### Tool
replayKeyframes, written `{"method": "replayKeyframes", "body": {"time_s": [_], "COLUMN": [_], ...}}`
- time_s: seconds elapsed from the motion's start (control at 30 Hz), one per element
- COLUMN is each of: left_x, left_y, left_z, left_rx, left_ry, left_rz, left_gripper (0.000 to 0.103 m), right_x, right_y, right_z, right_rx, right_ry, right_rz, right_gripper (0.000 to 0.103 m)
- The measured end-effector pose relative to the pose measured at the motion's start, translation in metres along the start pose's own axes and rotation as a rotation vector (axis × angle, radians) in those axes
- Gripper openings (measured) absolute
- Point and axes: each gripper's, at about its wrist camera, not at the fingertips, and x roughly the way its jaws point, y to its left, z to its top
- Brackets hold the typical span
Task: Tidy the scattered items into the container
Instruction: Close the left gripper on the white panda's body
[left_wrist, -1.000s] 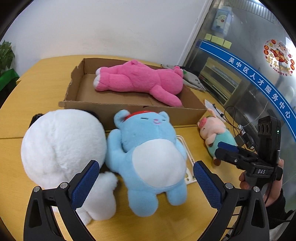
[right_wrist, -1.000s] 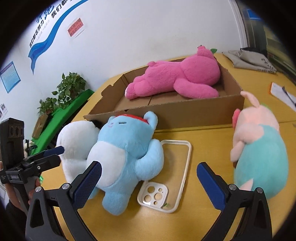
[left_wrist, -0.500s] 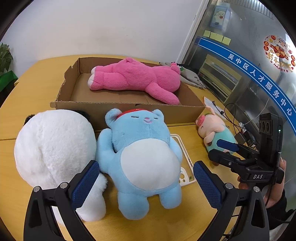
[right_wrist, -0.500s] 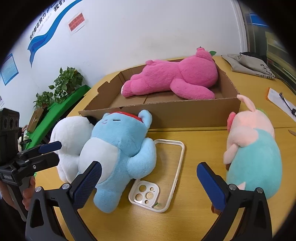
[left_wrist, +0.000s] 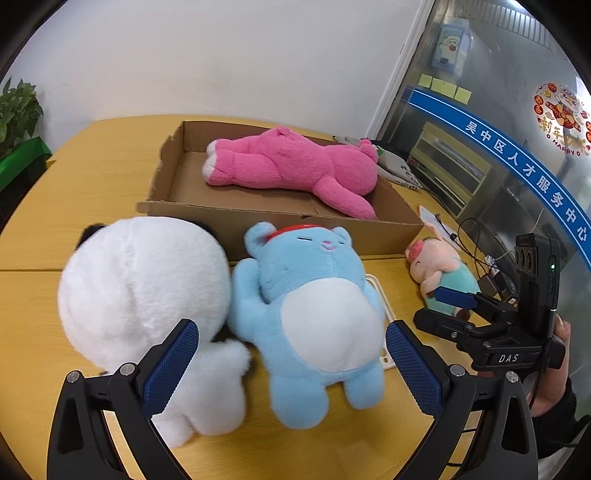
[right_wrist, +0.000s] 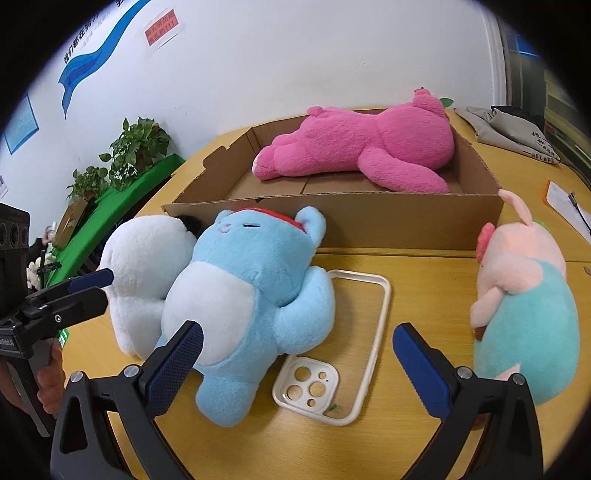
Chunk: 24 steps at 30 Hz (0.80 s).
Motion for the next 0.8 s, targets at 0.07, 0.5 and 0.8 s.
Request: {"method": "replayKeyframes", "body": {"time_s": [0.07,0.5,0.8], "left_x": [-0.011,-0.013,0.04], "left_y": [0.012,0.125,0.189], "left_z": [-0.001,0.007,0.007], "left_rx": [-0.015,-0.11,-0.22], "left_ry": [-0.028,-0.017,0.097], "left_rz": [0.024,0.052,-0.207], "left_gripper": [0.103,0.103,0.102], "right_x": [0.003,0.056,0.143], "right_y": [0.007,0.12,0.157], "right_z": [0.003,0.066,0.068], "right_rx": [-0.012,-0.239,-0.431], "right_ry": [0.002,-0.045,0.139], "right_rz": [0.006,0.327,0.31], "right_gripper": [0.103,0.103,0.102]}}
